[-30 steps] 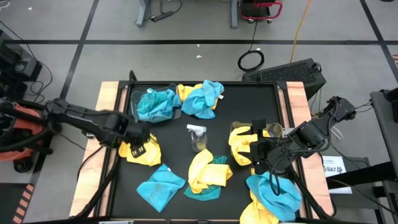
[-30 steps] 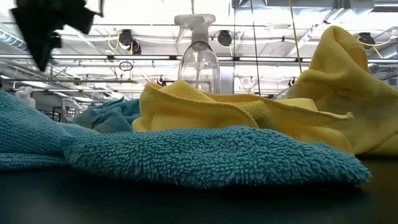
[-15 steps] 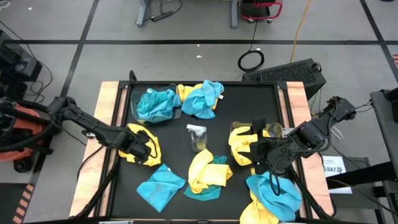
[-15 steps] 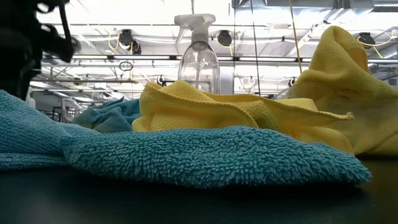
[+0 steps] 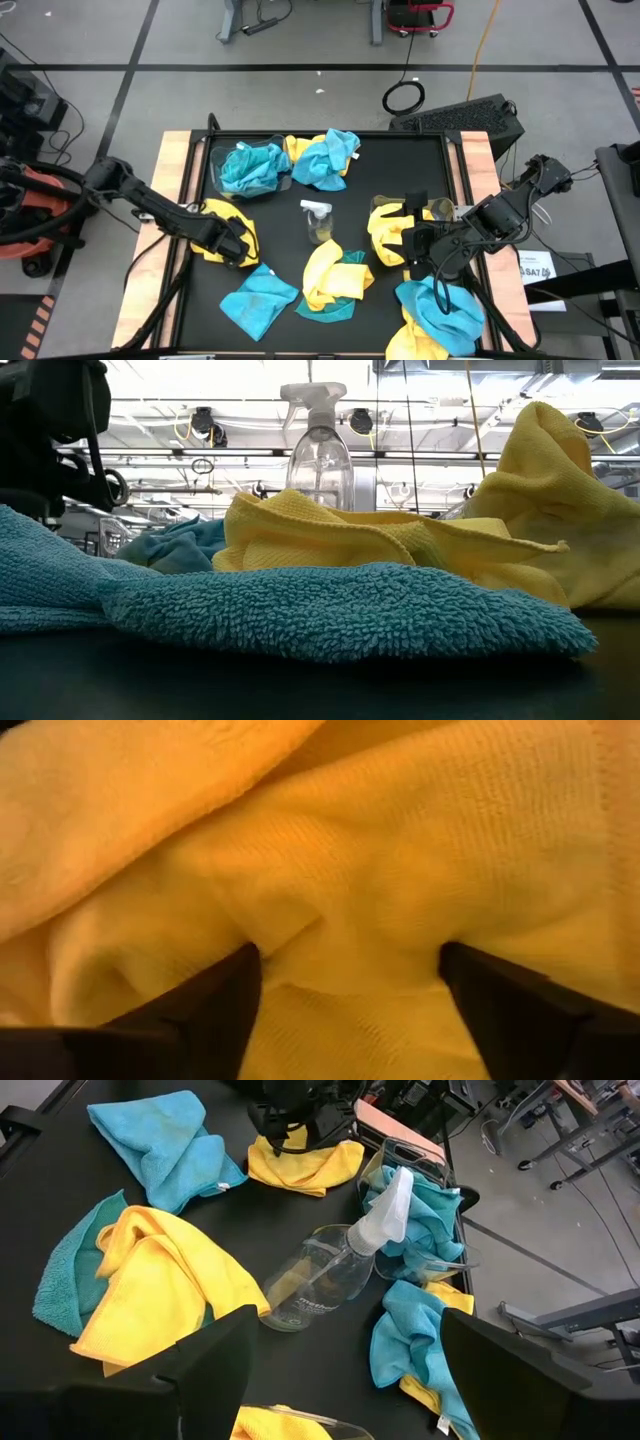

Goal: Sort microfiber towel by color & place in baskets
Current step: Put the yellow microfiber towel into the bottom transparent bin

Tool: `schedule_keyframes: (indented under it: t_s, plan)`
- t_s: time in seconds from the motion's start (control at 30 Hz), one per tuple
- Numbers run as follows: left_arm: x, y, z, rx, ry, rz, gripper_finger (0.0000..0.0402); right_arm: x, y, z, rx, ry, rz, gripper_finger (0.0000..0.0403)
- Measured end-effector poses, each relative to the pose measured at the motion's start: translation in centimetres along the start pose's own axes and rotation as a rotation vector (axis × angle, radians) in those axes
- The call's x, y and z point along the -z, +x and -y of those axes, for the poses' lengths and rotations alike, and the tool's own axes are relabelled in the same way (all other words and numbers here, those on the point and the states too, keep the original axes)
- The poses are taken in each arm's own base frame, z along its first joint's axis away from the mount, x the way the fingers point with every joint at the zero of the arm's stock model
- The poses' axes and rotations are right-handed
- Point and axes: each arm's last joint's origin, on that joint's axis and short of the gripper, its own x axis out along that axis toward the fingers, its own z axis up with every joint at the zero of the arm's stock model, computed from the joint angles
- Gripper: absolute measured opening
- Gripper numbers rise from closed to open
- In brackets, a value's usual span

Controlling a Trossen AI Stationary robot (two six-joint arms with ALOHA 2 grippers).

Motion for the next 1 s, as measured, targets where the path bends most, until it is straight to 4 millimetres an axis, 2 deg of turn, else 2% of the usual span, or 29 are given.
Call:
schedule_keyframes:
  t_s: [0.13,0.3,0.37,0.5,0.67,0.8,1.0]
  plan:
    - [-0.2,0.1,0.4,0.042,0.027,0.019,0.0220,0.0,0.0,0.0,0.000,0.013,0.000,0.0306]
    - [-0.4,0.1,0.8,0.080,0.067,0.052,0.0058,0.0,0.0,0.0,0.000,0.016,0.000,0.0306]
    - [-0.5,0.0,0.8,0.083,0.075,0.057,0.0018,0.0,0.0,0.0,0.000,0.017,0.000,0.0306]
    - [-0.8,-0.7,1.2,0.075,0.096,0.067,0.0014,0.0,0.0,0.0,0.000,0.017,0.001,0.0306]
    - [-1.8,-3.6,1.9,0.051,0.125,0.104,0.0007,0.0,0.0,0.0,0.000,0.017,0.001,0.0306]
    - [-2.7,-7.1,2.4,0.012,0.144,0.164,0.0006,-0.1,0.0,0.0,-0.001,0.015,0.009,0.0306]
    - [-4.0,-13.5,2.4,-0.040,0.164,0.311,0.0005,-0.6,0.0,0.0,-0.002,-0.002,0.052,0.0306]
